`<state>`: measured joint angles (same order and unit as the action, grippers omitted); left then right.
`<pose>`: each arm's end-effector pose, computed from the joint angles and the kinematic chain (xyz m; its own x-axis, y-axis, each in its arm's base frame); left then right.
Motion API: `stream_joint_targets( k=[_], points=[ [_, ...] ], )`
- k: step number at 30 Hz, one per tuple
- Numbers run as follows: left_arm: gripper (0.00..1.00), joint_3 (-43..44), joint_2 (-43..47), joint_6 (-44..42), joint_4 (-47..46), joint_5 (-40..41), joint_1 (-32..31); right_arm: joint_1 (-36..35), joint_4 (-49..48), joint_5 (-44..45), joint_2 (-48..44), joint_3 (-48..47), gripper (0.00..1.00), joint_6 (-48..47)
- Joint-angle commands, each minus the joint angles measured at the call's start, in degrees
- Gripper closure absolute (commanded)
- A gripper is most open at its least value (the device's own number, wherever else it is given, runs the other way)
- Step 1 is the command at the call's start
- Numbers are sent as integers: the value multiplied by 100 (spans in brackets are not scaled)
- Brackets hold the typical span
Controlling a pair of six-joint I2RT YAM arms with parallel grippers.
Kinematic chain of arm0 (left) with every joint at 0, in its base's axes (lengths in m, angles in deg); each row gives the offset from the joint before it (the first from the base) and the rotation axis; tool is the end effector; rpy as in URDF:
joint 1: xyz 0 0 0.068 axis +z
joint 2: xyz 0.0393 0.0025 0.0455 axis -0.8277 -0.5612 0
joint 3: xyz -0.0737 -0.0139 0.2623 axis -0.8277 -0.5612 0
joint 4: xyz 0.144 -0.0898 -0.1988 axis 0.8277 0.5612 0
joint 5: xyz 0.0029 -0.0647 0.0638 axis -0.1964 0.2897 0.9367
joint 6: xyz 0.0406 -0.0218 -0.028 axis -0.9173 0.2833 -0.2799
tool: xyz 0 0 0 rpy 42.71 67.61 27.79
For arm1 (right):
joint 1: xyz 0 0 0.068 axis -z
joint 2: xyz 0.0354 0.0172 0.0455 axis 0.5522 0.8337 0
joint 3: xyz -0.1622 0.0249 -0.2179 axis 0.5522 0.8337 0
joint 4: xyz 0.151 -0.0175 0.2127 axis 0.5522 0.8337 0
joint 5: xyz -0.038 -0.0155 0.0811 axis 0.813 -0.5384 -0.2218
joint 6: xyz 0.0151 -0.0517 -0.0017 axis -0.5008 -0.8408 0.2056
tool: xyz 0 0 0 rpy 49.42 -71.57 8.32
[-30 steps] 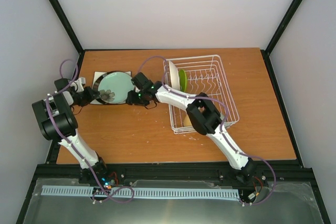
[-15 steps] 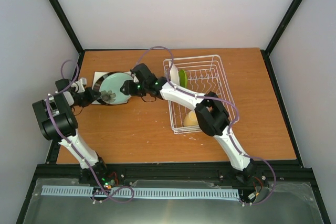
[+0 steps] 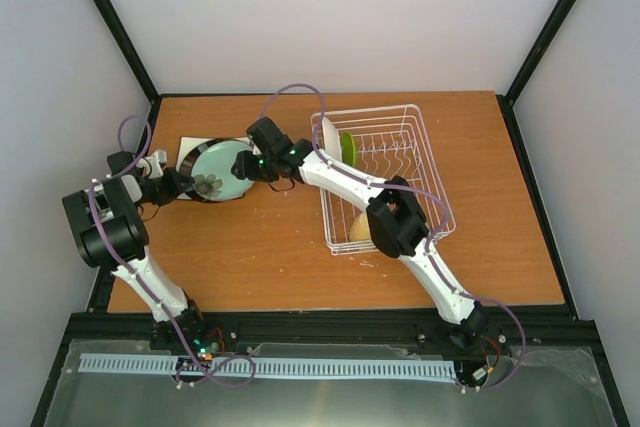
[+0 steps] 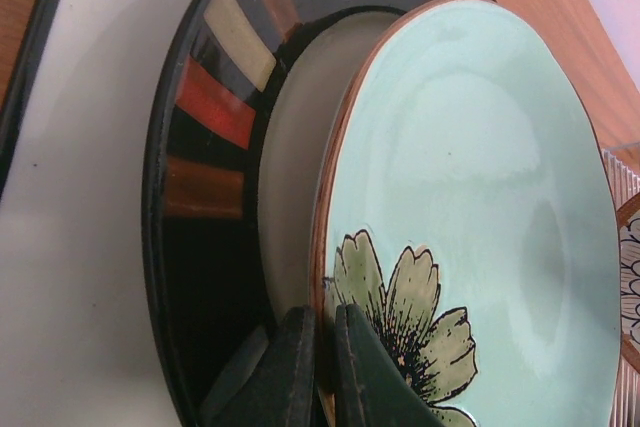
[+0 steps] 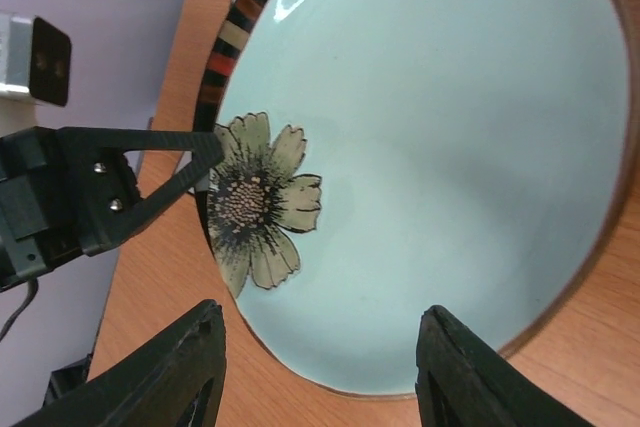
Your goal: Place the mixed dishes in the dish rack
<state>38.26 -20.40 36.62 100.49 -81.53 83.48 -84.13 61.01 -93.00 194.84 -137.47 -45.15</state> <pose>0.3114 0.1348 0.1403 -0.7694 -0.5194 -0.3719 -0.1525 0.7147 -0.6826 0.3441 0.4337 0.2152 -0.9041 -0.0494 -0.4244 -0.3401 0.6844 0.6449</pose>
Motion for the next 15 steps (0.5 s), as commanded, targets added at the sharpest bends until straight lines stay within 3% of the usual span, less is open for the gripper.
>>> stream_joint_targets(
  k=[1, 15],
  points=[
    [99, 31, 2, -410, 223, -185, -115, 41, 649, 330, 131, -245, 47, -66],
    [99, -59, 62, -405, 204, -189, -166, 108, 650, 529, 442, -254, 47, 217]
  ],
)
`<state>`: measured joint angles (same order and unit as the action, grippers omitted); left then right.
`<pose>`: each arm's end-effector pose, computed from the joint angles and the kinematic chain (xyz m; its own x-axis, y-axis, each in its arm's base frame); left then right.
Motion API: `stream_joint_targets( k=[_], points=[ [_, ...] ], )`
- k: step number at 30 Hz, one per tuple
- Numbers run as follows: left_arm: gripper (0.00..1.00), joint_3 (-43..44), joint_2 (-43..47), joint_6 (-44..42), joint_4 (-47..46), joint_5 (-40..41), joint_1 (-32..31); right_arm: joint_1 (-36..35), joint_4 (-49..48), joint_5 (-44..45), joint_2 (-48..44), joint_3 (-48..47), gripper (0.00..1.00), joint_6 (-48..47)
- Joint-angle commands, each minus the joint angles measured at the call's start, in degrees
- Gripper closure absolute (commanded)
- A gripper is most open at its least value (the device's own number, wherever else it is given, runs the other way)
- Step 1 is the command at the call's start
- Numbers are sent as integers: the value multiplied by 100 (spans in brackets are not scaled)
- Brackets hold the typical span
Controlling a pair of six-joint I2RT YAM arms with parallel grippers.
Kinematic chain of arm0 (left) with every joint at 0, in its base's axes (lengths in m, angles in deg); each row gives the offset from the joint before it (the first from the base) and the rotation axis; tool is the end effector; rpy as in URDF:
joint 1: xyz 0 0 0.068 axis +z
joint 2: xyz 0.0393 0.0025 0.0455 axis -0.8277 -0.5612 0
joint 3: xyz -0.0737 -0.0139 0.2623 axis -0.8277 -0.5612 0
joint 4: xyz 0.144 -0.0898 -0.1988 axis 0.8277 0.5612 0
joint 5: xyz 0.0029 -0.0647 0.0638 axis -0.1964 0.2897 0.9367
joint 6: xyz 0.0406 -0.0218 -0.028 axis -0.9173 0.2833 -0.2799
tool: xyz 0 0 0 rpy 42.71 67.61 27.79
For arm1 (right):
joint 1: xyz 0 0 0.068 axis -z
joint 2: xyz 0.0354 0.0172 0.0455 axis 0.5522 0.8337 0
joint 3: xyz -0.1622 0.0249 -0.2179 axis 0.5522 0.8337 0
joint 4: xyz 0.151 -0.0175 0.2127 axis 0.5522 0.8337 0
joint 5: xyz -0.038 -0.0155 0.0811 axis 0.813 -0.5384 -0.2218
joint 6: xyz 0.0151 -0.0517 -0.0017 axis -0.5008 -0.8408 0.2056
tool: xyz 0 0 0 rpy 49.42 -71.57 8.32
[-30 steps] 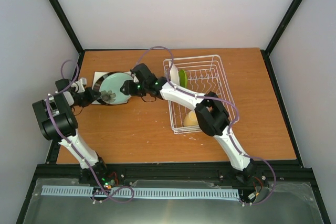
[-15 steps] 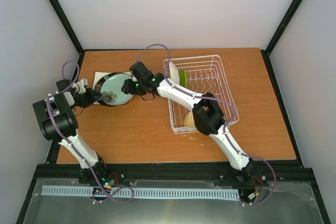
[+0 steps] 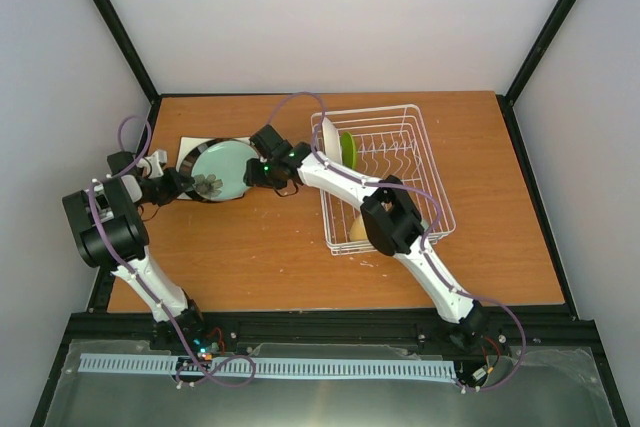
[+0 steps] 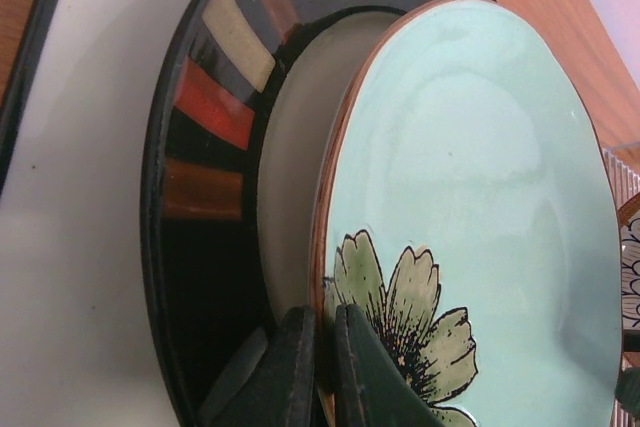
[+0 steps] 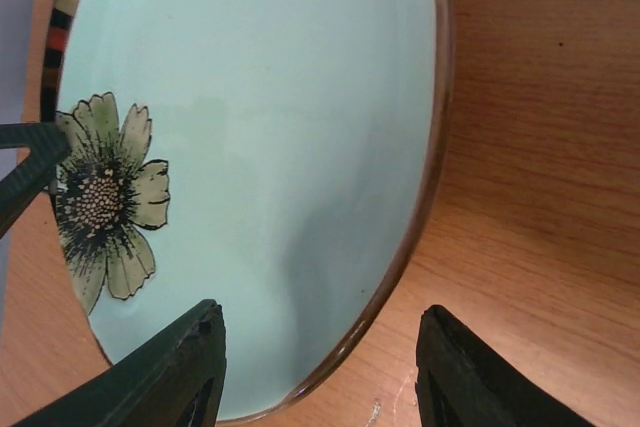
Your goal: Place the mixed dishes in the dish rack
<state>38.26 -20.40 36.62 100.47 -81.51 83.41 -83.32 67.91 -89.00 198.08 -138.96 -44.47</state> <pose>0.3116 0.1344 0.1403 -0.7699 -0.5184 -0.3722 -0.1516 0.7151 -0.6823 0.3508 0.4257 0.1841 -0.9333 -0.0404 -0.3568 -0.2474 0.7927 0.5572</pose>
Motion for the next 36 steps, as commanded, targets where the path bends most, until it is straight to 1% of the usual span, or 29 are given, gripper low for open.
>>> stream_joint_targets(
  k=[1, 6, 12, 13, 15, 17, 19, 20, 25, 26, 27, 29, 30, 34, 36],
  points=[
    [99, -61, 64, -405, 210, -192, -162, 38, -114, 86, 137, -100, 47, 188],
    [99, -70, 45, -406, 207, -196, -184, 95, -459, 15, 235, -196, 47, 347],
    [99, -79, 27, -412, 198, -225, -216, 147, -371, -166, 617, -723, 54, 412],
    [99, -79, 29, -418, 203, -243, -229, 153, -377, -200, 664, -770, 56, 409],
    [99, -71, 13, -431, 209, -268, -241, 155, -415, -238, 718, -779, 65, 417],
    [99, -69, 2, -432, 210, -284, -250, 155, -486, -298, 765, -770, 78, 404],
    [99, -66, -6, -438, 207, -292, -255, 155, -530, -359, 769, -761, 93, 365],
    [100, -63, -13, -435, 210, -285, -254, 155, -539, -366, 755, -748, 97, 334],
    [98, -27, -1, -397, 193, -186, -259, 144, -668, -245, 486, -567, 97, 101],
    [95, -20, 1, -390, 195, -167, -259, 145, -705, -222, 416, -508, 97, 54],
    [89, -18, 15, -363, 184, -109, -259, 148, -711, -200, 352, -473, 97, 32],
    [68, -30, 69, -303, 141, 16, -256, 146, -764, -184, 229, -388, 97, -31],
    [61, -35, 95, -288, 126, 49, -254, 146, -785, -179, 146, -348, 97, -57],
    [37, 23, 97, -319, 187, 195, -252, 142, -740, -216, 24, -305, 97, -127],
    [30, 35, 68, -333, 218, 265, -256, 146, -676, -199, -21, -295, 97, -174]
  ],
)
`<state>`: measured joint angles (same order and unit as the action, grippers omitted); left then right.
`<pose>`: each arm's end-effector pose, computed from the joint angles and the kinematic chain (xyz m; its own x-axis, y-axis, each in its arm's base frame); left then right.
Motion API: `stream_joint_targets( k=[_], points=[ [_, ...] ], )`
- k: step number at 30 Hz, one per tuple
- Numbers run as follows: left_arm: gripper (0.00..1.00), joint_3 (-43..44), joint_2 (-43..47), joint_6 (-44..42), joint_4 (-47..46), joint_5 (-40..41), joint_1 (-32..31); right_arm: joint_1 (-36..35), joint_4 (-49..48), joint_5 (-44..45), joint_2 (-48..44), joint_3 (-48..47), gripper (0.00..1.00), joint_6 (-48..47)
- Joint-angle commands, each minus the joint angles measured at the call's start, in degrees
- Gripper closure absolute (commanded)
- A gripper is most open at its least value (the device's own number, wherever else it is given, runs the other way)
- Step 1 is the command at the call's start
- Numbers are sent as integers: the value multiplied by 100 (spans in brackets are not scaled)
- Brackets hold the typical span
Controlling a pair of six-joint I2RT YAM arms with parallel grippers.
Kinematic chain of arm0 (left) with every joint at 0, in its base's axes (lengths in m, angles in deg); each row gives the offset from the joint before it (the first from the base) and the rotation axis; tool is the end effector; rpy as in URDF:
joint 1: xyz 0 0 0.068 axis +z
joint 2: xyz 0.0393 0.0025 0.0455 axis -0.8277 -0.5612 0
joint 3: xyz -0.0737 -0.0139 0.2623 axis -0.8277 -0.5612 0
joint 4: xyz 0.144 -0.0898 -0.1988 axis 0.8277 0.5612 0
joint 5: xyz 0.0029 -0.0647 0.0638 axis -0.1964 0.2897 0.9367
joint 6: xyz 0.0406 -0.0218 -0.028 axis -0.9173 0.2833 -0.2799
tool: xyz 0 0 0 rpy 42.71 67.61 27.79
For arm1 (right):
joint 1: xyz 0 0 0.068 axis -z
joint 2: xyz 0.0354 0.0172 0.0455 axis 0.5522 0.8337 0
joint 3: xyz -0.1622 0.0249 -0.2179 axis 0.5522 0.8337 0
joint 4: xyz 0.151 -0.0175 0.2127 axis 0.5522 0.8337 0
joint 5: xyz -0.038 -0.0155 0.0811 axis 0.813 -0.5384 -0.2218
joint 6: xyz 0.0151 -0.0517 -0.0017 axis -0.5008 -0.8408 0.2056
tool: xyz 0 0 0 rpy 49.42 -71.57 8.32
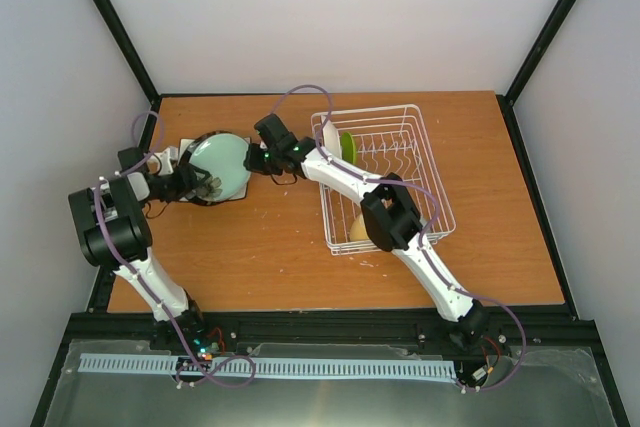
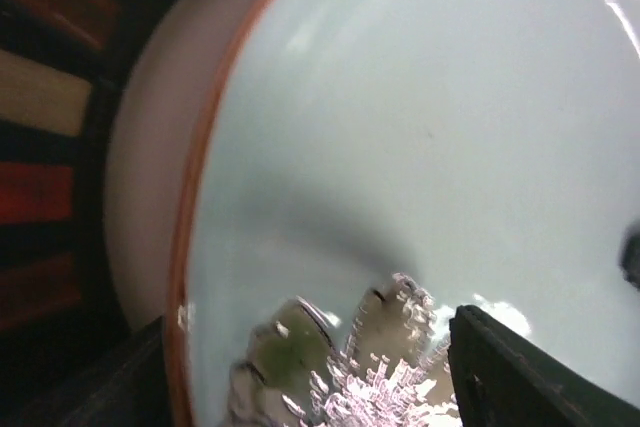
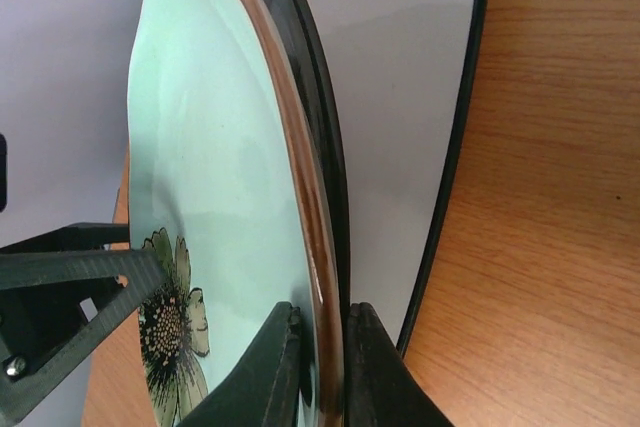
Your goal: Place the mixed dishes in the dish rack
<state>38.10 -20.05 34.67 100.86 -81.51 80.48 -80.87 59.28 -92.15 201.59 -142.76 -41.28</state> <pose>0.3168 0.1177 0.1412 -0.8001 -0.4541 -0.3920 -0.0898 0.7368 -0.6701 0.3817 0.4272 0.1844 -0.9191 0.0586 -0.3896 -0.2379 0.7057 0.6674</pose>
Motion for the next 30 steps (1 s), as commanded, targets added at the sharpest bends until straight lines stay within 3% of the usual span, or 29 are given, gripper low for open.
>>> stream_joint_targets(
  k=[1, 4, 9, 13, 17, 21, 22, 25, 30],
  points=[
    [26, 50, 23, -145, 177, 281, 39, -99, 231, 135, -395, 86, 97, -529],
    [2, 58, -5, -143, 180, 342, 34, -99, 348, 207, -486, 84, 97, -649],
    [5, 61, -86, -108, 149, 219, 38, -99, 462, 222, -503, 67, 97, -758],
    [21, 38, -207, -68, 57, -50, 34, -99, 427, 56, -414, 76, 97, -678],
    [54, 15, -350, 33, -124, -490, 34, -98, 365, -32, -374, 76, 97, -641],
    [57, 61, -597, 29, -203, -1079, 38, -99, 334, -80, -344, 59, 97, -656],
    [62, 70, -663, 27, -215, -1245, 37, -99, 333, -100, -325, 54, 97, -655],
    [98, 20, -742, 85, -354, -1616, 39, -99, 333, -178, -298, 39, 97, -655],
    [100, 23, -604, 39, -337, -2021, 34, -99, 401, -211, -230, -13, 97, -697]
  ],
)
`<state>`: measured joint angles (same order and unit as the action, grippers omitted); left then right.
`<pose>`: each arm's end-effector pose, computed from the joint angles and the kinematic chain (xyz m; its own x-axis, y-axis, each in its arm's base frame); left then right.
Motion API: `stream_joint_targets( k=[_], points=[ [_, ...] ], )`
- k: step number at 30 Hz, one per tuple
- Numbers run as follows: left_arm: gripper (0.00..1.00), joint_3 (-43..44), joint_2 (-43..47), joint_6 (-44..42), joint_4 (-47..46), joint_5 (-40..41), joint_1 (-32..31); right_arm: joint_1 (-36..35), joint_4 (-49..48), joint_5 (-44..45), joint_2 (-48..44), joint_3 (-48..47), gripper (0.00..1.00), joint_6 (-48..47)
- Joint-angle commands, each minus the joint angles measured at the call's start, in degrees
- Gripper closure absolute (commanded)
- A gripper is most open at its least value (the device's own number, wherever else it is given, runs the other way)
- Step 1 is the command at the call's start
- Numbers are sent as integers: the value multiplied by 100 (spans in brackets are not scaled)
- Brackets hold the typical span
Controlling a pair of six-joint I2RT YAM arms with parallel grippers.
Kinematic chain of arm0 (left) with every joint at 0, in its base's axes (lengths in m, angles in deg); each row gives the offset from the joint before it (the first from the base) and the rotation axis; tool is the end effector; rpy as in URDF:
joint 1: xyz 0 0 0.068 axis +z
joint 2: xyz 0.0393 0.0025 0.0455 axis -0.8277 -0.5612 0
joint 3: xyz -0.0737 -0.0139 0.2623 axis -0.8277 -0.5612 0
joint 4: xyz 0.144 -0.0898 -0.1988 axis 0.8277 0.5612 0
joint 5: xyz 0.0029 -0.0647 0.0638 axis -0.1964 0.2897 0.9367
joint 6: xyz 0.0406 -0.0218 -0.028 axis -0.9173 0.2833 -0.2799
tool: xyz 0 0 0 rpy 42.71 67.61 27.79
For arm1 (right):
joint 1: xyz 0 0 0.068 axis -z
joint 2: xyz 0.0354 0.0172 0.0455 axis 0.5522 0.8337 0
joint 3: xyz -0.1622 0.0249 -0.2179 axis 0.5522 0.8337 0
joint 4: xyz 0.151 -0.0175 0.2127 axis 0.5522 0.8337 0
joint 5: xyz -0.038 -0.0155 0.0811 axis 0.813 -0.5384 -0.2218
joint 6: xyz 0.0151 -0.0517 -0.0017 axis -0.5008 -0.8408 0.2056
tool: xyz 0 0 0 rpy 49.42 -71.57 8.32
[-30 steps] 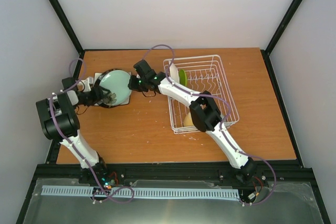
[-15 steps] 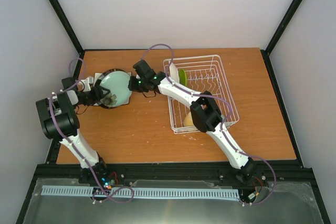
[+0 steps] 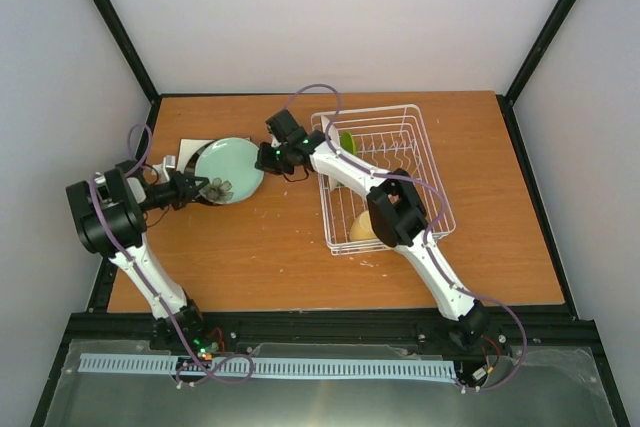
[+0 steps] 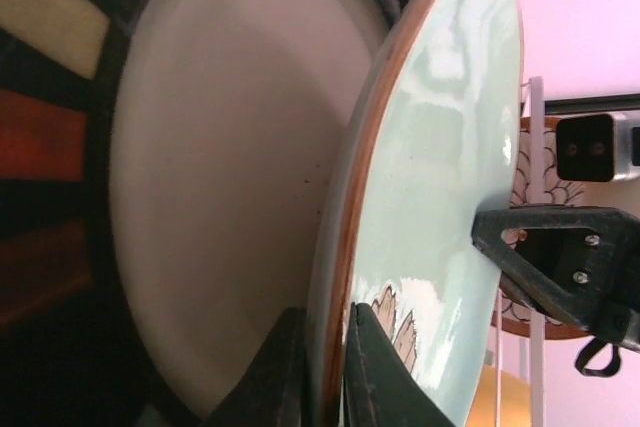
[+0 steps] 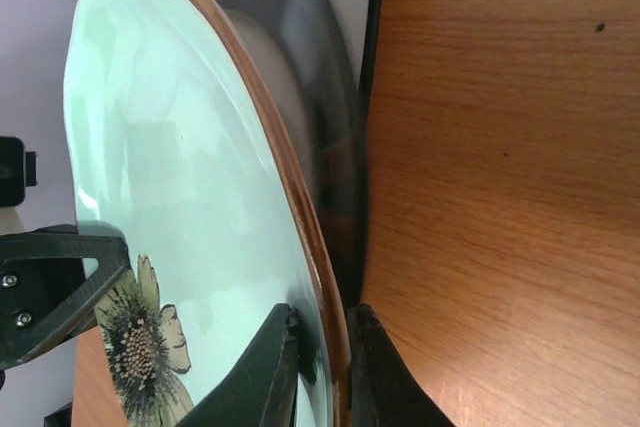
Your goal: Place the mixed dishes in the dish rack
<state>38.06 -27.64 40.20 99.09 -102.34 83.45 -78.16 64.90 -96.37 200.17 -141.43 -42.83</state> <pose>0.3134 0.1273 0.1098 -0.8272 -0.5292 -0.1888 -0.0654 0.4244 -0.9031 0.3915 0.4025 0.1832 -0.9499 0.0216 -0.3120 -0.1989 0.7280 0.6561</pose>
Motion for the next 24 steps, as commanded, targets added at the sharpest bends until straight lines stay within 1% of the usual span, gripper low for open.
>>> stream_joint_targets(
  k=[1, 7, 10, 12, 13, 15, 16, 17, 19, 20, 24],
  points=[
    [100, 33, 201, -525, -136, 51, -259, -369, -141, 211, -77, -162, 97, -541],
    [99, 63, 382, -488, -117, 15, -259, -370, -72, 150, 4, -232, 97, -547],
    [99, 114, 517, -465, -86, 97, -259, -370, -27, 172, 6, -232, 87, -553],
    [99, 204, 597, -490, 3, 111, -263, -370, 2, 200, 10, -241, 73, -556],
    [99, 269, 634, -496, 66, 116, -259, -370, 12, 216, -1, -240, 67, -567],
    [99, 369, 740, -459, 129, 90, -262, -374, 27, 221, -24, -231, 66, -576],
    [99, 416, 809, -424, 144, 64, -258, -370, 23, 223, -36, -224, 67, -575],
    [99, 455, 882, -381, 151, 21, -259, -370, 28, 224, -45, -220, 72, -579],
    [99, 521, 1053, -300, 151, -50, -263, -370, -34, 204, -105, -156, 90, -572],
    [99, 539, 1143, -270, 149, -67, -257, -369, -112, 180, -177, -85, 96, -573],
    [99, 677, 1372, -312, 340, -155, -263, -365, -710, 42, -515, 361, 97, -533]
  ],
)
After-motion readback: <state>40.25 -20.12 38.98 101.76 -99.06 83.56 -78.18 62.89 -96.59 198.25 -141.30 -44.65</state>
